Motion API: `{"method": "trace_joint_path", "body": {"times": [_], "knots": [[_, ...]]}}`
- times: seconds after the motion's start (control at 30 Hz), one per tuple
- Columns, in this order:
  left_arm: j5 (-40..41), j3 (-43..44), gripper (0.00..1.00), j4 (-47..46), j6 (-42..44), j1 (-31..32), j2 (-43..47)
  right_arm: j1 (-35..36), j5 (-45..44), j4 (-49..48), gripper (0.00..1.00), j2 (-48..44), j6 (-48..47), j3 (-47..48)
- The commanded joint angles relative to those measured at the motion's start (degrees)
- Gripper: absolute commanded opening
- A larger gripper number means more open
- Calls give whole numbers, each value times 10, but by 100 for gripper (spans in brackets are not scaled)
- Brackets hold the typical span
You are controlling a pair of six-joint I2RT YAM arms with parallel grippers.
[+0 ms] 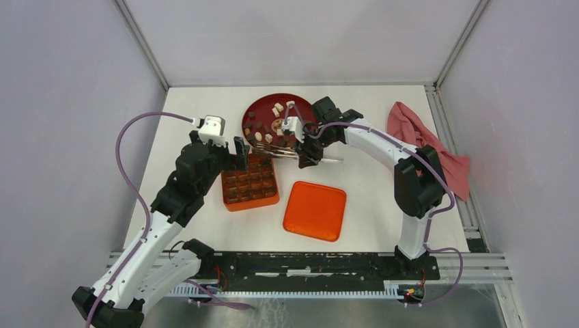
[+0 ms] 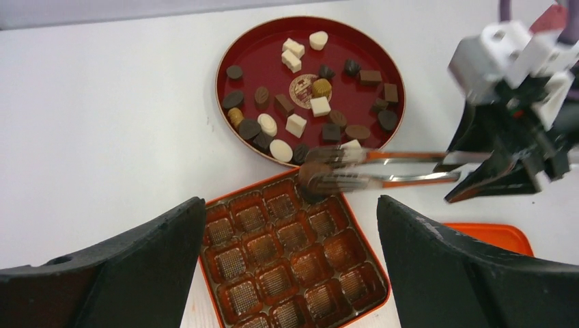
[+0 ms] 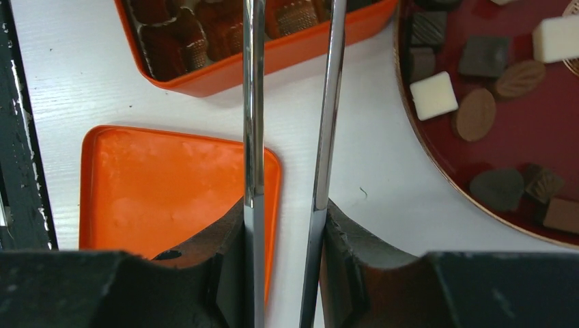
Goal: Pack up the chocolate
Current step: Pick up the fake chocolate from the plate, then place the fake chocolate in the packing box.
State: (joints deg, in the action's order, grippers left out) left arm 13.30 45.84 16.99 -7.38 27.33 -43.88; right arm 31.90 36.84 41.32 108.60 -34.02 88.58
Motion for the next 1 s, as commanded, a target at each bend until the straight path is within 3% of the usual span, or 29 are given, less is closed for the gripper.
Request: {"method": "trace_joint_path", "body": {"times": [0.0,0.57,0.97], "knots": [[4,42,100,-13,21,-3,-3,31,-18,-27,0,-25,-10,5],[87,-35,99,-26,50,-5,70,94,-165,4,4,93,0,137],[86,-31,99,-19,53,-4,69,95,-178,1,15,82,-3,94]]}}
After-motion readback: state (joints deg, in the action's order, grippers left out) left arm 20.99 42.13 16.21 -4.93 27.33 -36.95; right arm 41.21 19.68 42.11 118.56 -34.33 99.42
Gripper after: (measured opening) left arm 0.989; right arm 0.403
